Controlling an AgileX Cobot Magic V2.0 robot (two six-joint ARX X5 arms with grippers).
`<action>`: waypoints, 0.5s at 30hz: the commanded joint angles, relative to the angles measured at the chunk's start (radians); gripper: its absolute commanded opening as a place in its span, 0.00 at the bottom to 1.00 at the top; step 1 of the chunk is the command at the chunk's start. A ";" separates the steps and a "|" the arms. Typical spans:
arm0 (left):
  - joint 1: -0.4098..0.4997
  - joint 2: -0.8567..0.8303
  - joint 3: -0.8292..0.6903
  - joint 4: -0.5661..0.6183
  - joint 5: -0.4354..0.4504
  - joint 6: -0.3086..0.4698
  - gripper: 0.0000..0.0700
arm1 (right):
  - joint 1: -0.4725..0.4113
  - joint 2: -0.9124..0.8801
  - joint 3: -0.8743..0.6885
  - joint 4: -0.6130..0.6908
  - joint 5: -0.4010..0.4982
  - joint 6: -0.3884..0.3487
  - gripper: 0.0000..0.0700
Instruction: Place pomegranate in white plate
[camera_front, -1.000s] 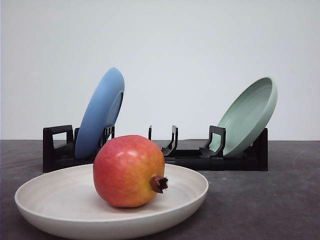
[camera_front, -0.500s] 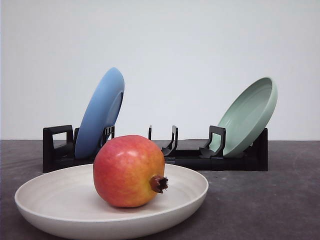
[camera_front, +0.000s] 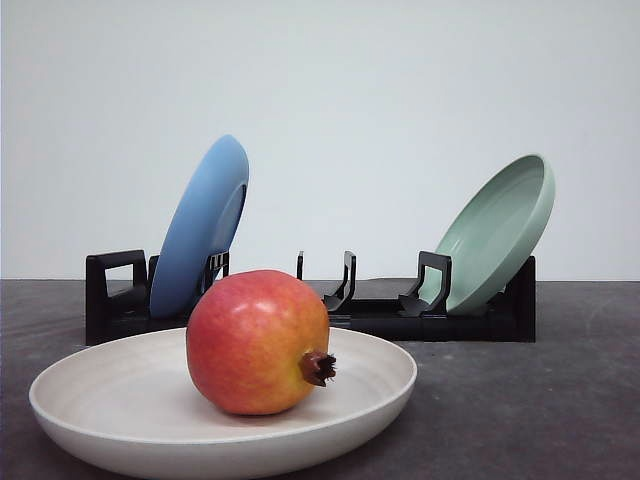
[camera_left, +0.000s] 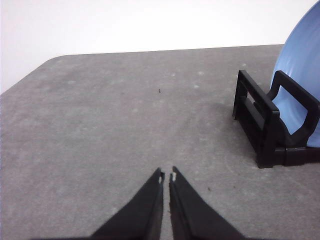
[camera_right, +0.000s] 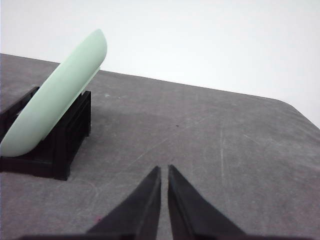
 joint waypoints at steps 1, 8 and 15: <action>0.000 -0.002 -0.010 -0.006 0.000 -0.004 0.00 | -0.002 -0.001 -0.004 0.016 0.003 0.003 0.03; 0.000 -0.002 -0.010 -0.006 0.000 -0.004 0.00 | -0.002 -0.001 -0.004 0.016 0.003 0.003 0.03; 0.000 -0.002 -0.010 -0.006 0.000 -0.004 0.00 | -0.002 -0.001 -0.004 0.016 0.003 0.003 0.03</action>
